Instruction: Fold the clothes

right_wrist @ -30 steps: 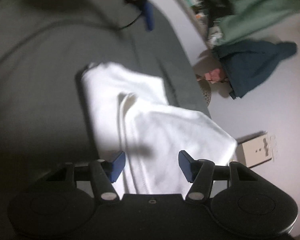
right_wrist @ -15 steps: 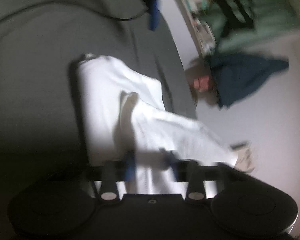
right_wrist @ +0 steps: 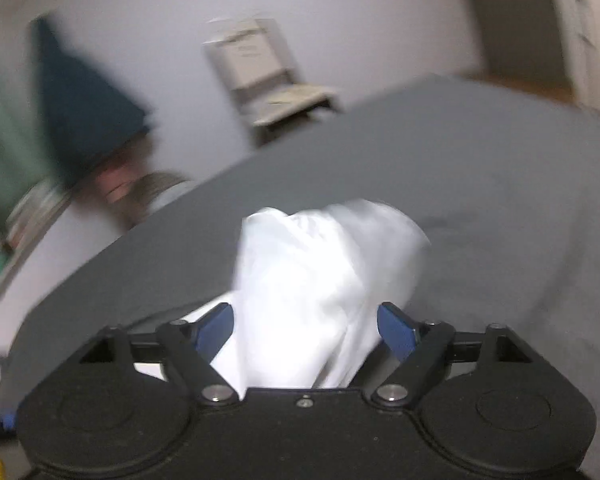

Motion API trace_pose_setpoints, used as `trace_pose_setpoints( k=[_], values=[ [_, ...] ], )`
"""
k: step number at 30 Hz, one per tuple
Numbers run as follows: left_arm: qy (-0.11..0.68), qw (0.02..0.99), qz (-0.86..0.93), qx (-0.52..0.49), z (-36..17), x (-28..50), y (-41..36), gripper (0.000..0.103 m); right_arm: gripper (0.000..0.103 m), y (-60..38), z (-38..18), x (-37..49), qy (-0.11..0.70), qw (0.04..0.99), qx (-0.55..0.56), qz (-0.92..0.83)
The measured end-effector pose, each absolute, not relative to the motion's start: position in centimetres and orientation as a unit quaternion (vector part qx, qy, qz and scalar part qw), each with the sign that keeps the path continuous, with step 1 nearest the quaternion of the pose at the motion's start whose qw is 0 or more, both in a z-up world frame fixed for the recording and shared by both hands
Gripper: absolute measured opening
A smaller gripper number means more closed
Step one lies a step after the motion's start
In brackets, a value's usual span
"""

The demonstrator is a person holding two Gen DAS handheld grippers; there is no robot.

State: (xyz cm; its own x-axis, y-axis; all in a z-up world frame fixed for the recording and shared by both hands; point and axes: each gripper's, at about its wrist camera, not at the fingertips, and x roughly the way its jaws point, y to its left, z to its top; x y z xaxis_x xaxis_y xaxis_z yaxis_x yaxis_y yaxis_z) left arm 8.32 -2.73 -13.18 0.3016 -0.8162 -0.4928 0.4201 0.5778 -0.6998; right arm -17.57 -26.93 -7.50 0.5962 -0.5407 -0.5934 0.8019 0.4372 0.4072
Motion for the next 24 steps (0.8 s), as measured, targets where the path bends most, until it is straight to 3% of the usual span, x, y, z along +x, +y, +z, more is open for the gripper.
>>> trace_pose_setpoints(
  k=[4, 10, 14, 24],
  values=[
    [0.439, 0.759, -0.436, -0.201, -12.9, 7.2, -4.3, 0.097, 0.079, -28.9, -6.7, -19.1, 0.182, 0.823, 0.359, -0.401],
    [0.45, 0.718, -0.503, -0.171, -12.8, 4.5, -6.9, 0.097, 0.078, -35.9, -7.1, -17.1, 0.261, 0.842, 0.334, -0.334],
    [0.459, 0.7, -0.526, -0.148, -12.8, 3.3, -8.4, 0.097, 0.053, -38.9, -9.3, -17.3, 0.317, 0.825, 0.369, -0.288],
    [0.478, 0.712, -0.493, -0.147, -13.3, 3.8, -8.8, 0.097, 0.051, -39.2, -12.2, -18.7, 0.288, 0.81, 0.441, -0.257]
  ],
)
